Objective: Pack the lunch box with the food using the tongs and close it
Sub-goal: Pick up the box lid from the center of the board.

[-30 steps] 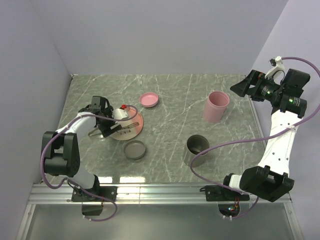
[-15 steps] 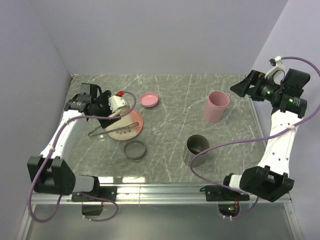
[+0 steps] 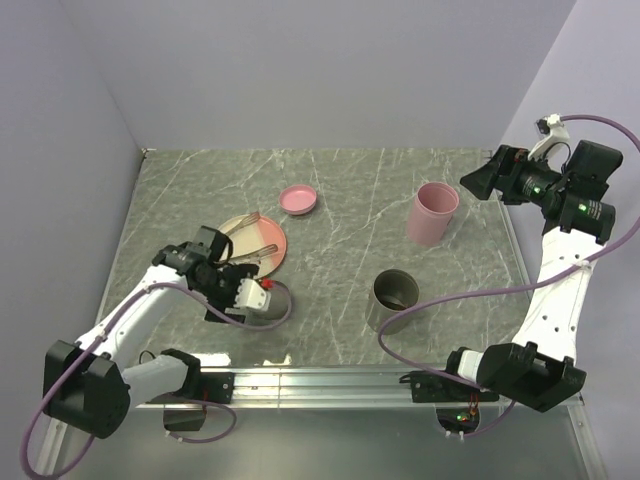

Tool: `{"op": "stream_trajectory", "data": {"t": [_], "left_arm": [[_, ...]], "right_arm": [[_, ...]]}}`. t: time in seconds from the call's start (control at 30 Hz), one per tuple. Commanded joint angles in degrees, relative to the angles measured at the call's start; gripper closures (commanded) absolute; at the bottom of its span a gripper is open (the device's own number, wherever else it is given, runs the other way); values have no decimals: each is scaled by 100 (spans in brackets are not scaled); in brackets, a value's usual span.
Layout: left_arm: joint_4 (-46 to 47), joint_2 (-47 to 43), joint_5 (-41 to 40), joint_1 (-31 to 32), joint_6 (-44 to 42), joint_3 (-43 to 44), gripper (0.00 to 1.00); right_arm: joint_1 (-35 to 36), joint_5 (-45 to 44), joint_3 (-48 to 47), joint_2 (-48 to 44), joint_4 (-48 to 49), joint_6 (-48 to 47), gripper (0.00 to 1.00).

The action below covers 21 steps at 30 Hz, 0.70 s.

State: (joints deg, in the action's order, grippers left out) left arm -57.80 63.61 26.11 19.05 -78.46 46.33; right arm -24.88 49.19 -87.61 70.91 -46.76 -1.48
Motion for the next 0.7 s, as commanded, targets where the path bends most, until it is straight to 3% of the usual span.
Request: {"op": "stream_trajectory", "data": {"t": [0.0, 0.17, 0.33, 0.67], "left_arm": [[356, 80, 184, 353, -653, -141, 12], [743, 493, -140, 1021, -671, -369, 19], [1156, 775, -448, 1478, -548, -624, 37], [1640, 1188, -791, 1707, -74, -660, 66]], "right_arm": [[36, 108, 104, -227, -35, -274, 0], [36, 214, 131, -262, -201, -476, 0], [36, 302, 34, -175, -649, -898, 0], [45, 337, 104, -122, -922, -1197, 0]]}}
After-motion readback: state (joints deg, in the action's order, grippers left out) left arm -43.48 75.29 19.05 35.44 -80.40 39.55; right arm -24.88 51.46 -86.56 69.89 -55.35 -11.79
